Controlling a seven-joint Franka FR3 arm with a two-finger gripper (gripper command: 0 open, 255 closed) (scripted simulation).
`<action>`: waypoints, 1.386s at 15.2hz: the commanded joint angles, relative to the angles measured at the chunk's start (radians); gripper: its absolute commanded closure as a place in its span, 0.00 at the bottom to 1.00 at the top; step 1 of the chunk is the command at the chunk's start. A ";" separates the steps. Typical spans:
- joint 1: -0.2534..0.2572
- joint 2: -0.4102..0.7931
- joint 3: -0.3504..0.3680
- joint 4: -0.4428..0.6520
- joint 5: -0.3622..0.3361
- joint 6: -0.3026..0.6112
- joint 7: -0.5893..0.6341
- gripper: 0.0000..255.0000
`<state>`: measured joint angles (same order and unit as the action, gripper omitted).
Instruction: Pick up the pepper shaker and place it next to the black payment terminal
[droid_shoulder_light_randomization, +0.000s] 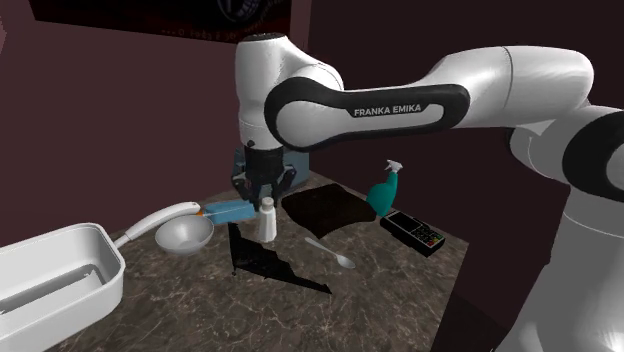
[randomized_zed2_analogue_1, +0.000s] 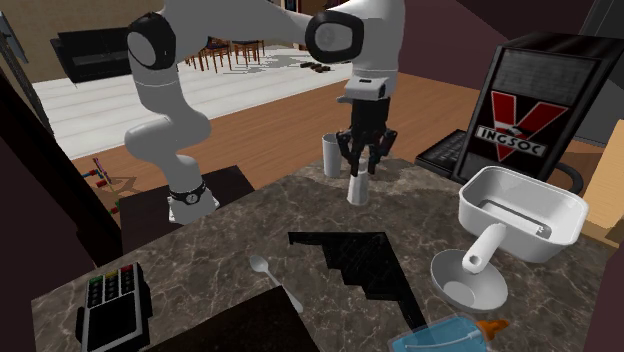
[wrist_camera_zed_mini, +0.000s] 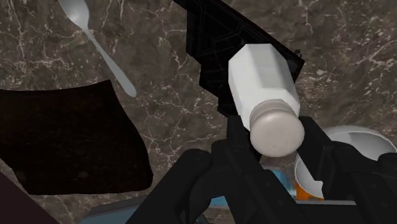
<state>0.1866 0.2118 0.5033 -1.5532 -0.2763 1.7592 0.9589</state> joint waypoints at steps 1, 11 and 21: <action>-0.043 -0.072 -0.011 -0.084 0.037 0.030 -0.050 1.00; -0.164 -0.386 -0.133 -0.433 0.179 0.138 -0.311 1.00; -0.232 -0.593 -0.306 -0.650 0.214 0.178 -0.568 1.00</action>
<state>-0.0391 -0.3537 0.2173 -2.1760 -0.0648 1.9357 0.4209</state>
